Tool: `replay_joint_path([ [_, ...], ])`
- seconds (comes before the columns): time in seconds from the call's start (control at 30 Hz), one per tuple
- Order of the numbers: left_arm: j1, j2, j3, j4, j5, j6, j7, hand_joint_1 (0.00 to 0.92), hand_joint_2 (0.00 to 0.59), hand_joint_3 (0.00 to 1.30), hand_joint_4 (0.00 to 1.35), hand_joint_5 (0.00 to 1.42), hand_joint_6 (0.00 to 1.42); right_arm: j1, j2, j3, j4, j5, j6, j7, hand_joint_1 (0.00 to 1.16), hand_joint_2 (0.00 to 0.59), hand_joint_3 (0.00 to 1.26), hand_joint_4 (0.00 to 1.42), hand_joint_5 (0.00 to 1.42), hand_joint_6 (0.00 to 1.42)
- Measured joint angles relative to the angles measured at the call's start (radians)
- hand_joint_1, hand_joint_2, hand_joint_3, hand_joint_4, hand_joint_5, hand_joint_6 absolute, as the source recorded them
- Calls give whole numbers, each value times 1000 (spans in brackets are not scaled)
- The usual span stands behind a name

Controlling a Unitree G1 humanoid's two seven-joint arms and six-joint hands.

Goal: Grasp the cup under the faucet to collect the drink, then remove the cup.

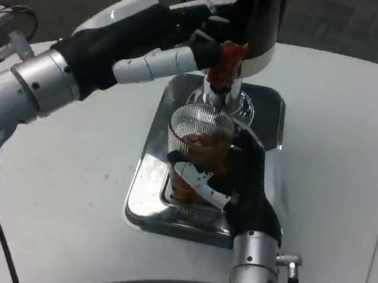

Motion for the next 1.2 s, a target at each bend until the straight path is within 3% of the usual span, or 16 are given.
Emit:
replay_joint_path([
  [0.37,7,-3,63,-2,-43,0,18,0,1,193,241,406,298,65,7,-22,-79,2,-4,-1,795,228,613,722,770,619],
  [0.7,41,-4,97,-7,-67,2,51,0,0,202,265,421,320,124,12,-47,-153,3,-4,40,796,228,653,777,813,677],
  [1.2,104,-4,144,-30,-101,13,102,0,0,255,302,456,387,240,-27,-77,-292,2,-4,105,796,228,675,792,851,706],
])
